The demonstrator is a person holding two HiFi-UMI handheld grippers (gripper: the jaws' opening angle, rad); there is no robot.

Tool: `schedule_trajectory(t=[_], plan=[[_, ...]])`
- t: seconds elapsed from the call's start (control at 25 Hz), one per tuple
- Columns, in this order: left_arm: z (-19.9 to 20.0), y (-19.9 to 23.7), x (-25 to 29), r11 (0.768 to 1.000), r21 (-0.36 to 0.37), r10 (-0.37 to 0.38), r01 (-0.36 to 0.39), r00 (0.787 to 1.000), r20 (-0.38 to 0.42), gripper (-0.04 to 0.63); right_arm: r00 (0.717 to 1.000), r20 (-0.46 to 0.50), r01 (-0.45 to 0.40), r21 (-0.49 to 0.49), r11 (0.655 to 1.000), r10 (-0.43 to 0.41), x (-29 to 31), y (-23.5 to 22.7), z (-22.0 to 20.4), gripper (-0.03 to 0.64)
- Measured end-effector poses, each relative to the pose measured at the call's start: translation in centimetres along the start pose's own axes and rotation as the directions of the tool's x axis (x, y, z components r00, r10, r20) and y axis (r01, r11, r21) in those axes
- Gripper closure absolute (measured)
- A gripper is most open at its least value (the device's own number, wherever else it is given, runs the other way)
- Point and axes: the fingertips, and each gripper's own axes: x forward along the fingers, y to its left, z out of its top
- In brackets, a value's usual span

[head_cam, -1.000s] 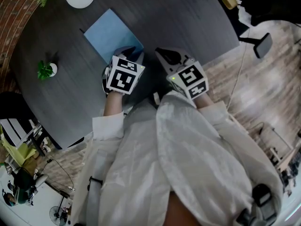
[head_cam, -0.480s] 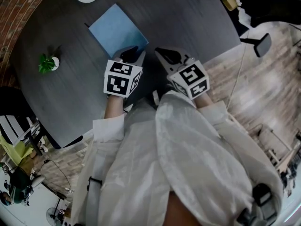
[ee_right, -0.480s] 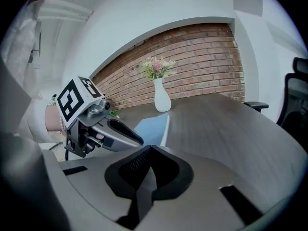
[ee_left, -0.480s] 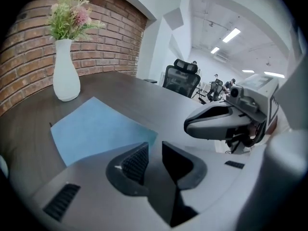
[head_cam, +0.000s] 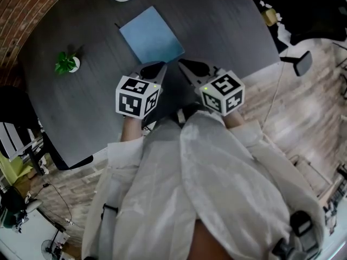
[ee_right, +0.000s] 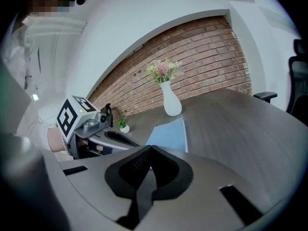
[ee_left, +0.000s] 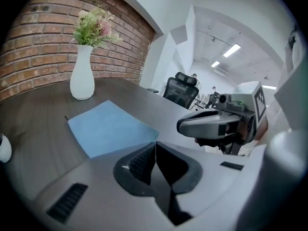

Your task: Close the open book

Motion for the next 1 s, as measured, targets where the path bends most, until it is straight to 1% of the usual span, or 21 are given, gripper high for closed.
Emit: schedule_trajectory(t=[0.12, 0.2, 0.28, 0.36, 0.48, 0.68, 0.88, 1.0], plan=[[0.4, 0.0, -1.2, 1.000, -0.002, 0.000, 0.000, 0.999, 0.048, 0.588, 0.999, 0.016, -0.039, 0.030, 0.999, 0.038, 0.3, 1.3, 1.0, 0.612], [0.9, -0.5, -2.1, 0.999, -0.019, -0.034, 0.036, 0.995, 0.098, 0.589, 0.997, 0.019, -0.075, 0.031, 0.997, 0.075, 0.5, 2.5, 1.5, 0.612], [1.3, -0.9, -3.1, 0.997, -0.039, -0.063, 0.069, 0.988, 0.139, 0.591, 0.994, 0.014, -0.111, 0.005, 0.994, 0.111, 0.8, 3.7, 1.9, 0.612], [1.7, -0.7, -3.9, 0.996, -0.055, -0.059, 0.069, 0.983, 0.172, 0.591, 0.992, 0.008, -0.127, -0.027, 0.992, 0.127, 1.0, 4.6, 2.3, 0.612], [2.1, 0.2, -5.2, 0.997, -0.074, -0.014, 0.030, 0.977, 0.212, 0.591, 0.992, 0.016, -0.121, -0.055, 0.991, 0.122, 1.2, 5.1, 3.2, 0.612], [2.2, 2.4, -7.2, 0.992, -0.110, 0.080, -0.055, 0.967, 0.243, 0.591, 0.993, 0.022, -0.116, -0.078, 0.990, 0.118, 1.7, 5.5, 4.8, 0.612], [2.4, 3.6, -8.6, 0.984, -0.149, 0.141, -0.101, 0.947, 0.288, 0.591, 0.995, 0.013, -0.100, -0.110, 0.989, 0.103, 2.4, 5.6, 5.9, 0.612], [2.8, 3.9, -9.1, 0.981, -0.143, 0.166, -0.127, 0.938, 0.303, 0.591, 0.995, 0.018, -0.098, -0.125, 0.987, 0.102, 2.8, 5.7, 6.7, 0.612]])
